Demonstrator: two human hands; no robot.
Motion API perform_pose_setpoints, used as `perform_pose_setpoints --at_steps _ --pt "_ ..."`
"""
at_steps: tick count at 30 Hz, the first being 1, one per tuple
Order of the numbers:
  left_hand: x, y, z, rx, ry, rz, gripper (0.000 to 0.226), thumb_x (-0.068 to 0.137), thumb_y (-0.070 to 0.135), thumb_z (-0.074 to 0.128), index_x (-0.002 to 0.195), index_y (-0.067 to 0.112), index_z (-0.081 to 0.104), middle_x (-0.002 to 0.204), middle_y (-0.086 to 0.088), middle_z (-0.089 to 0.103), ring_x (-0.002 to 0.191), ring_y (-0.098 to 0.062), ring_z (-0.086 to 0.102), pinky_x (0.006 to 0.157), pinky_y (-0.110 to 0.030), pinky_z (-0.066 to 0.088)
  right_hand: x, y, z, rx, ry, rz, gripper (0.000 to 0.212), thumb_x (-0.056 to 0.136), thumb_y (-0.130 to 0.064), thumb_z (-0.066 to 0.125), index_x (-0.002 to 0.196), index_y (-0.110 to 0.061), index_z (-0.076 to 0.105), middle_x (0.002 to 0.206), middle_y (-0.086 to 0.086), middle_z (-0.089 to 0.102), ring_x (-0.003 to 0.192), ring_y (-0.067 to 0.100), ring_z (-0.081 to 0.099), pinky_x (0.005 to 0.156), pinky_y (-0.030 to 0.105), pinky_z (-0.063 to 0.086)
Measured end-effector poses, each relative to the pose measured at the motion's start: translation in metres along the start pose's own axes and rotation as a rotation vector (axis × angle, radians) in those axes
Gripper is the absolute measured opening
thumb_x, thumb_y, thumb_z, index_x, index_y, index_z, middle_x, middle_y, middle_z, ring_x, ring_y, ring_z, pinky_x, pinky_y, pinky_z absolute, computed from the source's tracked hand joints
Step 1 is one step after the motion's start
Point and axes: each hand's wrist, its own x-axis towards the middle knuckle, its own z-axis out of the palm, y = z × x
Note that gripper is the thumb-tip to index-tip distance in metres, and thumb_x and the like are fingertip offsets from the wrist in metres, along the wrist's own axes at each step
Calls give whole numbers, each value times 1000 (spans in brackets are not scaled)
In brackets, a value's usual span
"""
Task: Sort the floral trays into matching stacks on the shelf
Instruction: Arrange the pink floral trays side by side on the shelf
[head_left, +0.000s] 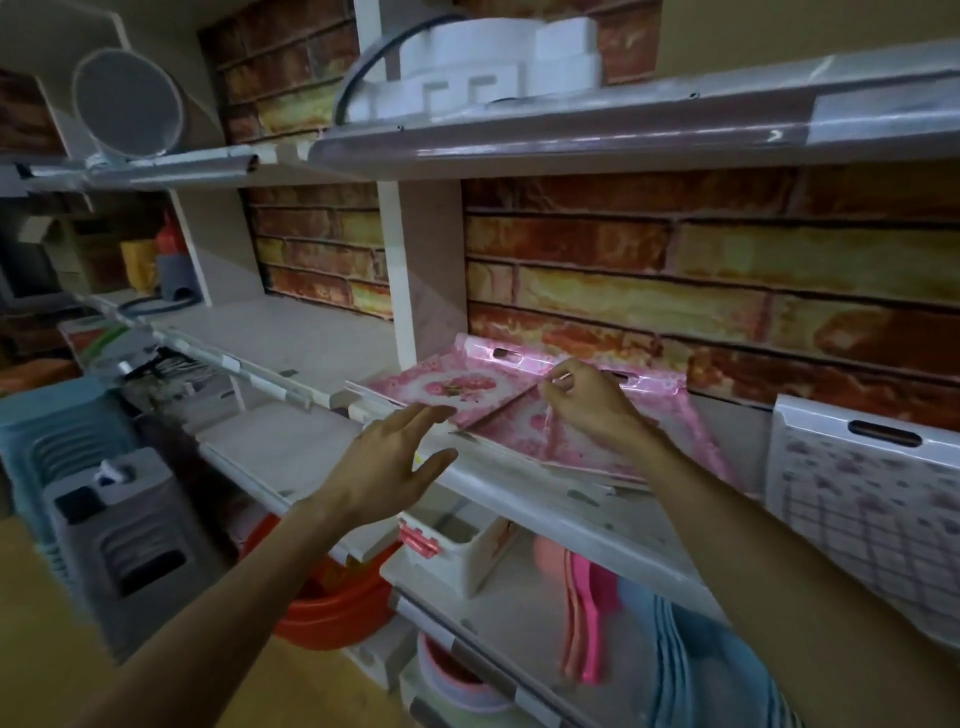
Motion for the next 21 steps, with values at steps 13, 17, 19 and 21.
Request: perform_pose_setpoints --at_steps 13,17,19,21 --pt "71 -88 39 7 -52 171 51 96 52 46 136 21 51 132 -1 59 115 -17 59 94 -35 52 115 9 57 -59 -26 128 22 93 -29 58 106 -15 66 117 13 68 99 25 63 75 20 39" --pt "83 -112 56 7 -73 259 48 95 51 50 130 20 56 124 0 64 110 -15 61 94 -31 51 136 13 71 -136 -62 203 24 92 -21 53 91 -4 71 102 19 73 94 31 67 66 28 46" --pt "91 -125 63 25 -83 334 44 94 49 52 126 20 60 120 2 66 106 -14 62 92 -30 51 146 15 78 -139 -91 263 29 92 -20 53 86 5 66 96 28 71 82 37 71 71 40 58" --pt "100 -138 70 36 -94 427 39 93 48 54 124 25 62 117 6 68 104 -11 64 90 -26 50 155 17 84 -88 -127 353 26 93 -16 53 93 8 62 92 33 69 74 40 73 68 49 62"
